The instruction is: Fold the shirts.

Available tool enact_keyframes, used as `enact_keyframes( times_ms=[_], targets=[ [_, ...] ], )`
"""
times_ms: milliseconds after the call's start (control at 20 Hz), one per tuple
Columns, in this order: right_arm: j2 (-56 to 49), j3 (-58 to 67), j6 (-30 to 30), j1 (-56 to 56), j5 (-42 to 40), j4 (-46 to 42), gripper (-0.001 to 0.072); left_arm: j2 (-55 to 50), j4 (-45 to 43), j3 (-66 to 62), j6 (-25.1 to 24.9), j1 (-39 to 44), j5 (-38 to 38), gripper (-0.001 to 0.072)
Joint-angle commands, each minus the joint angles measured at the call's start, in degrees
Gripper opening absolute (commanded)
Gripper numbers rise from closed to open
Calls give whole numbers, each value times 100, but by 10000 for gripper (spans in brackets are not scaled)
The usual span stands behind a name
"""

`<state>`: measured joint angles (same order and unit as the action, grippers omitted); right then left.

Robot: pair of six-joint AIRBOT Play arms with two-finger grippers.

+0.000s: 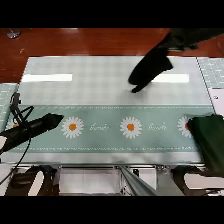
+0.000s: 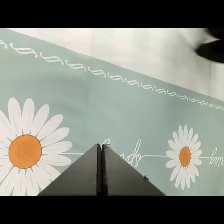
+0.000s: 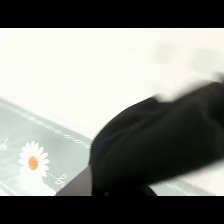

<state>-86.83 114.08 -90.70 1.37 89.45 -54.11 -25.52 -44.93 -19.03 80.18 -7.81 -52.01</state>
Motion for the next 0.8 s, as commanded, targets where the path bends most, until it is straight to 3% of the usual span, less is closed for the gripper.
enact_keyframes(
  times_ms=[0,200,350,550,750],
  targets=[
    [387,385,-492,935,951,-282,17,2,0,2,0,-2,-72,30],
    [1084,-44,-807,2232,1659,-994,17,2,0,2,-2,-2,-68,30],
    [1764,-621,-708,3152,1687,-1355,17,2,-2,2,-2,-2,-31,30],
    [2835,-2133,-256,4358,1690,-1853,17,2,-2,2,-4,-2,144,30],
    [3954,-3847,-267,5598,1685,-3327,18,2,-2,2,-20,-2,334,30]
  ],
)
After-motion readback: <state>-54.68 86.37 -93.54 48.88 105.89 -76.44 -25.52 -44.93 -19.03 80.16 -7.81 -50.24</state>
